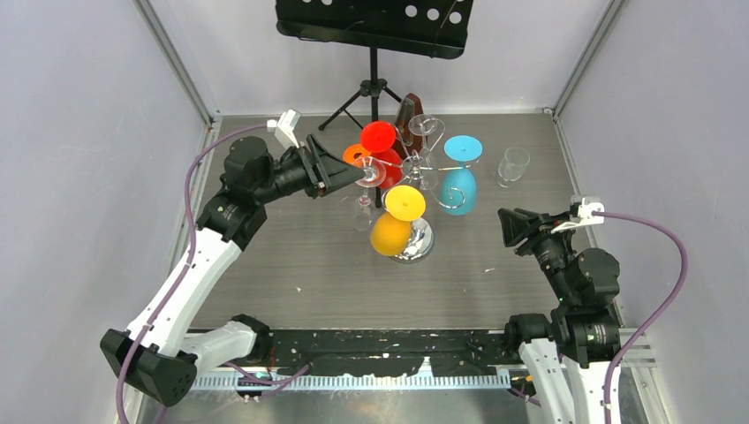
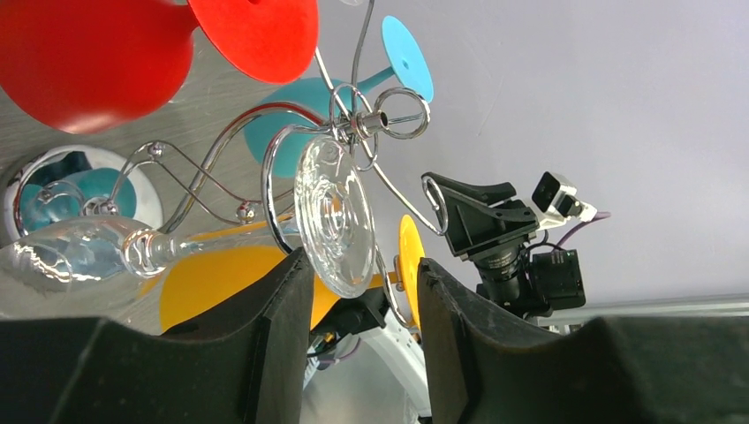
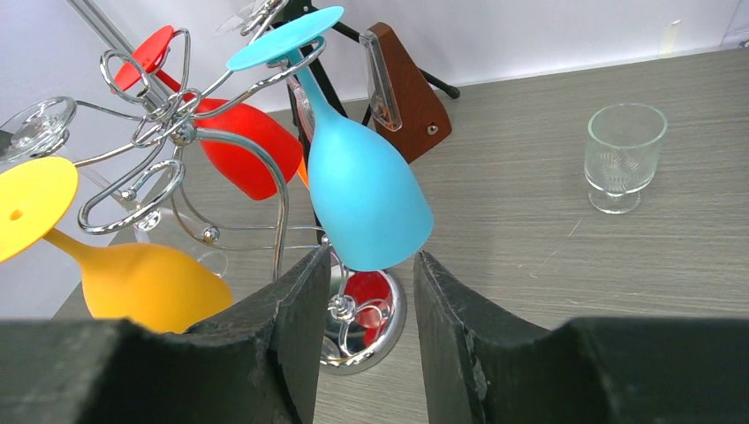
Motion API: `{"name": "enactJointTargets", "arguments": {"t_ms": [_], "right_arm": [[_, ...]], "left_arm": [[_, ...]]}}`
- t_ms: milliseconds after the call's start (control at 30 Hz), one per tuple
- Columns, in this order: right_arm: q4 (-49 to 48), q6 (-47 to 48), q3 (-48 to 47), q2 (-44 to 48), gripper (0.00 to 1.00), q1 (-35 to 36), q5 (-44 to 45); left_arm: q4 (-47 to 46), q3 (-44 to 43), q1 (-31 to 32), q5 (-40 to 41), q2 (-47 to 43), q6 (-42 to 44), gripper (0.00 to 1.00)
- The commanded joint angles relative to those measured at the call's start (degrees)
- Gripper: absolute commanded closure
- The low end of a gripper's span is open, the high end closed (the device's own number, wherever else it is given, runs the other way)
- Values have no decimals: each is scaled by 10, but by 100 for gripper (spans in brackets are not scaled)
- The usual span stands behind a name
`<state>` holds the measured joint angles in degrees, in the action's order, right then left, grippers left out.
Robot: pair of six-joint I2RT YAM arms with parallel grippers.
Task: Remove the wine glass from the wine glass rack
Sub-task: Pick up the wine glass from the wine rack.
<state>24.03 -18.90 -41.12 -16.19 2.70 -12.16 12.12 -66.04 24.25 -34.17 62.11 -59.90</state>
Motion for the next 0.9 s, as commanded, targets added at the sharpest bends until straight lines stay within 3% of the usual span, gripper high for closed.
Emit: {"name": "enactJointTargets", "arguments": {"t_ms": [0,500,867], "right_arm": [[-21,-6,3,11,54,3,-9],[-25,-11,10,16,55,3,-15],[-26,-11,14,20,54,5,-16]], "left_arm": [[-42,-4,-2,-13,7,-14,56],[-11,-17,-2,-2,31,-26,67],[4,-30,-2,-2,39,-16,82]]}}
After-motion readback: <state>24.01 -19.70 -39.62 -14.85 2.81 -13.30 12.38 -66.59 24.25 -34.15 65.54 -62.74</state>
